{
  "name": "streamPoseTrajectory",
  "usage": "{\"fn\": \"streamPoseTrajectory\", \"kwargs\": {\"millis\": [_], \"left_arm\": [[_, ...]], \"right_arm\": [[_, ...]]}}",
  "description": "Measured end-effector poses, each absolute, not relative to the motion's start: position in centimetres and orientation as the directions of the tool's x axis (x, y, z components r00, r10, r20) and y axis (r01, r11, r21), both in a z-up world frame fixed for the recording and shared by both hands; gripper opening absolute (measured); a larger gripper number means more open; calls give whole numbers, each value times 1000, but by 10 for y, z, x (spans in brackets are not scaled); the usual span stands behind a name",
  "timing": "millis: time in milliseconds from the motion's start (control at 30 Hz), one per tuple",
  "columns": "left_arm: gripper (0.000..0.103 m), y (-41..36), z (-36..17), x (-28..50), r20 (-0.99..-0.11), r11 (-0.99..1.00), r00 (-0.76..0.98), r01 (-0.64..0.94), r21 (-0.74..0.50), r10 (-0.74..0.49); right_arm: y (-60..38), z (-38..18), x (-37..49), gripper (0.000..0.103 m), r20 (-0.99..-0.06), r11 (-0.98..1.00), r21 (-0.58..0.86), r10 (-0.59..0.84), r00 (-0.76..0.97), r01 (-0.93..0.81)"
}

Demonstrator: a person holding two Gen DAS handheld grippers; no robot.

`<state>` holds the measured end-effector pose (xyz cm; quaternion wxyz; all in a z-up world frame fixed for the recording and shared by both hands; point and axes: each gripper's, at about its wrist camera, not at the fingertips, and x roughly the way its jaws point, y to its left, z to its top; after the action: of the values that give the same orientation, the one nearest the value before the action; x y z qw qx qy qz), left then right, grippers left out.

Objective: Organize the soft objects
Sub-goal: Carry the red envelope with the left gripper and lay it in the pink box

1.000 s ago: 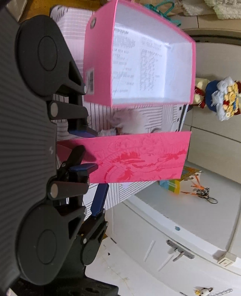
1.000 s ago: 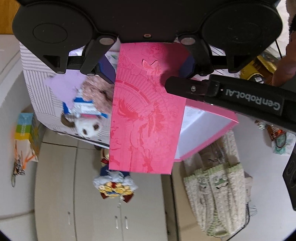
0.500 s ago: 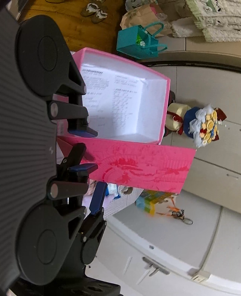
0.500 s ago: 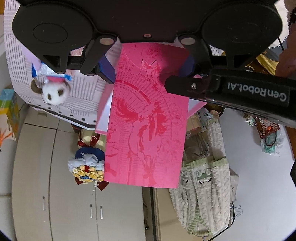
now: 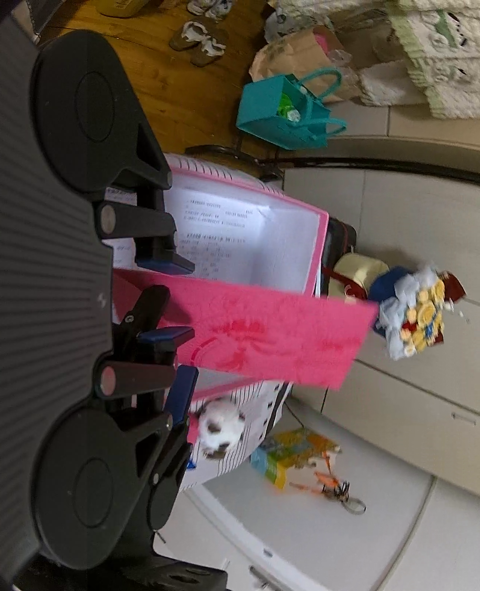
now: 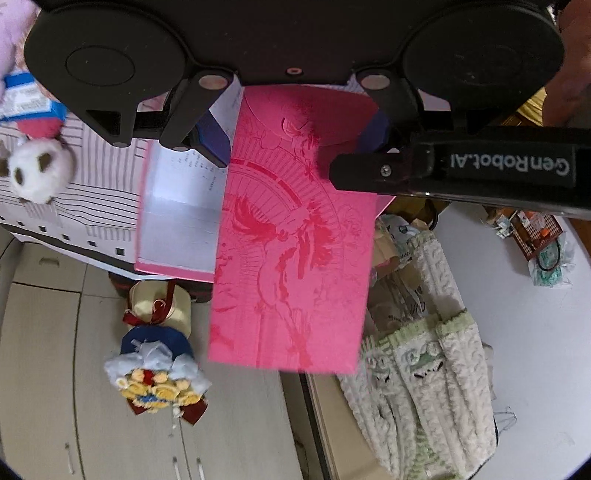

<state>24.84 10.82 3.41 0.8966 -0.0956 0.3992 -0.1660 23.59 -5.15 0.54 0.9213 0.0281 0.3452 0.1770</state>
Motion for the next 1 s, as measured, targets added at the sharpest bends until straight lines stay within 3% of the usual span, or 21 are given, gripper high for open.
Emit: {"fn": "streamPoseTrajectory", "kwargs": {"millis": [467, 600, 733, 1000], "left_arm": [[29, 114, 0, 308, -754, 949, 580, 135, -284, -308], [45, 118, 1, 305, -743, 949, 598, 118, -291, -302], [60, 114, 9, 295, -722, 973, 654, 117, -198, -225], [64, 117, 42, 262, -665, 977, 717, 168, -129, -211]], "right_arm": [[-37, -21, 303, 80, -752, 939, 196, 329, 571, -283], [-35, -25, 303, 79, -763, 934, 203, 338, 550, -293], [-38, -25, 298, 79, -757, 935, 205, 339, 558, -290], [-42, -4, 275, 79, -727, 926, 165, 347, 592, -340]]}}
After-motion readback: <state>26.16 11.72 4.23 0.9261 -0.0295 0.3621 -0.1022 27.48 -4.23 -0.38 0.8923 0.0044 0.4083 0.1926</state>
